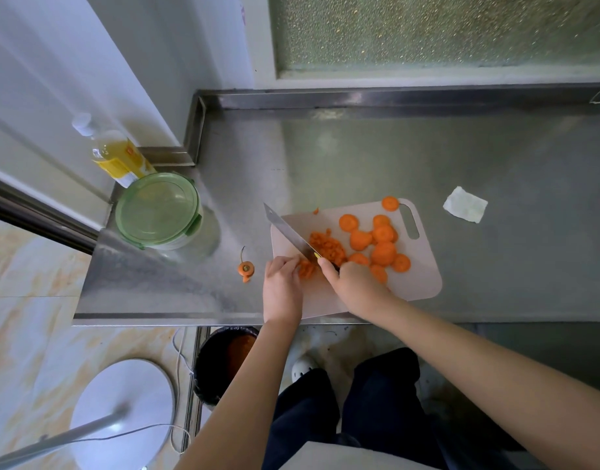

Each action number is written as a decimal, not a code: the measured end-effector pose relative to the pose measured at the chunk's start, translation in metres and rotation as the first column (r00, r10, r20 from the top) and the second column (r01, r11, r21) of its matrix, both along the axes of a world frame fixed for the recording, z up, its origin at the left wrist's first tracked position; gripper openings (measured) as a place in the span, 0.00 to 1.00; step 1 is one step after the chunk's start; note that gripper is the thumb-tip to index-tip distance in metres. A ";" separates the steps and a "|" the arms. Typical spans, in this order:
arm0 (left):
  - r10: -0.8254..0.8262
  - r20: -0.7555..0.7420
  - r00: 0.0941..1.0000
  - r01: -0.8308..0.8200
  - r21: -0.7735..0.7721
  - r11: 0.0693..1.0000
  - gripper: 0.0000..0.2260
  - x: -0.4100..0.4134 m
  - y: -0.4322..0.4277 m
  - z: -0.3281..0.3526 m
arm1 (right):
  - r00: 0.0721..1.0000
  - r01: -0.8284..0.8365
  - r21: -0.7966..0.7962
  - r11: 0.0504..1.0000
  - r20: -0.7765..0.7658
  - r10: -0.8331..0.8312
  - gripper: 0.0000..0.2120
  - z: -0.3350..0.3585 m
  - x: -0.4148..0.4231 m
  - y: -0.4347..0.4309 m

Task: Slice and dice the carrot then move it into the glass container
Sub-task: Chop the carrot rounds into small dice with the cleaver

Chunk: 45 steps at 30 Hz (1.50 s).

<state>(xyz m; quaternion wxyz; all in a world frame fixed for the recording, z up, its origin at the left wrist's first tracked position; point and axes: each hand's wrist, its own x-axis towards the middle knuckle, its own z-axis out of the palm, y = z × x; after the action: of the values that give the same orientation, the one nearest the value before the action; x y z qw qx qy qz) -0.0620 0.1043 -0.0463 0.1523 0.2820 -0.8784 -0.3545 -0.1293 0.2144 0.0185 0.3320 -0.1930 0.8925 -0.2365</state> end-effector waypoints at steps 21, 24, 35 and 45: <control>0.038 0.049 0.998 -0.044 0.129 0.991 0.05 0.000 0.003 0.010 | 0.986 0.154 -0.047 0.987 0.073 -0.150 0.31 -0.022 -0.006 0.006; 0.041 0.044 0.998 -0.047 0.145 0.988 0.07 0.003 0.002 0.013 | 0.973 0.211 -0.089 0.973 0.114 -0.201 0.31 -0.025 -0.007 0.007; 0.098 0.036 0.994 -0.103 0.147 0.984 0.08 0.002 0.004 0.012 | 0.990 0.140 -0.119 0.983 0.018 -0.138 0.32 -0.011 -0.008 0.008; 0.163 0.028 0.986 -0.166 0.149 0.975 0.07 -0.003 0.005 0.008 | 0.999 0.049 -0.011 0.999 -0.001 -0.049 0.31 -0.013 -0.007 0.009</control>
<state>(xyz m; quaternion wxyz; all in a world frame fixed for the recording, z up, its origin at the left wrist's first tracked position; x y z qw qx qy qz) -0.0646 0.1089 -0.0382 0.1526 0.3672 -0.8240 -0.4037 -0.1360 0.2237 0.0053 0.3246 -0.1731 0.8958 -0.2493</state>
